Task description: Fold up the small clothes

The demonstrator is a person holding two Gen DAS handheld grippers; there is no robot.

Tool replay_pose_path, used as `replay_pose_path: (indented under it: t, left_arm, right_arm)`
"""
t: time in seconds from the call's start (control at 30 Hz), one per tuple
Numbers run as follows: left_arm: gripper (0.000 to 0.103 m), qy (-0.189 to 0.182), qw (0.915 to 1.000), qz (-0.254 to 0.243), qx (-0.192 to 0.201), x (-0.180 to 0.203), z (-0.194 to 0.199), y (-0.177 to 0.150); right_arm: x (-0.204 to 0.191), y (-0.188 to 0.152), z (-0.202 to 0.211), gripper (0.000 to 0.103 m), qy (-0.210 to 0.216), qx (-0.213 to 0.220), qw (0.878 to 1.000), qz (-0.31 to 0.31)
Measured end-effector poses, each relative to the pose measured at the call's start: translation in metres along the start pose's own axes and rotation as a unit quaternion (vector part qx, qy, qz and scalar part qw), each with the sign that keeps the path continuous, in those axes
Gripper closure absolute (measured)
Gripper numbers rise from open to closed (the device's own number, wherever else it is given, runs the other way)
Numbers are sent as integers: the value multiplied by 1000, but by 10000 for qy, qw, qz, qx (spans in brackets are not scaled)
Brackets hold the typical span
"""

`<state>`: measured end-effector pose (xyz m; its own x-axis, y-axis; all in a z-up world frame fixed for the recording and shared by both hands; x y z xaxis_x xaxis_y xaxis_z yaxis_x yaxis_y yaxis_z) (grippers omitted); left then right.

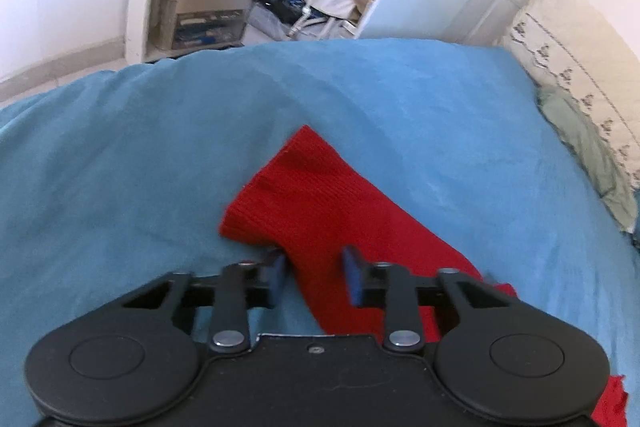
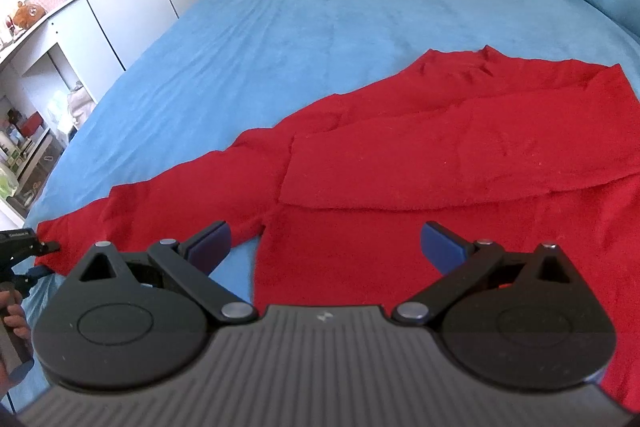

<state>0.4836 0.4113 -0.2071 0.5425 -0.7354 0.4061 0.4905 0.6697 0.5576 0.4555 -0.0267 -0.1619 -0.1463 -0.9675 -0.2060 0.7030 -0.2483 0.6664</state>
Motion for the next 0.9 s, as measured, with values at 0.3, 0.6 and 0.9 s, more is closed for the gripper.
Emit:
replay_pose_path:
  t: [0.3,0.6,0.9]
  left_arm:
    - [96,216,9985,-396,309,44,27,0]
    - [96,-277,9849,-1471,871,177,105,-24]
    - [96,-1579,9375,-3068,446,348,138,-167]
  right_arm:
    - [27,10,-8,0,98,30,9999,-40]
    - [78,49,28,0,166,280,9993,-193]
    - [180,83,53,0,-10,516,9978,-412]
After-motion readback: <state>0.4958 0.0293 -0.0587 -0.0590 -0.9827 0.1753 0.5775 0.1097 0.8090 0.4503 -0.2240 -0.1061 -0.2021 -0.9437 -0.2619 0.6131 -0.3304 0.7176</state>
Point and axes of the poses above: each gripper's, at about its wrist camera, not at the fingertips, and z roughly against the way its jaws point, x to its right, y to its top, the point moved 1 cm from there along -z, roughly the way its jaws point, and after that the axes turned 4 degrees about -y, right-handed, at the moved point
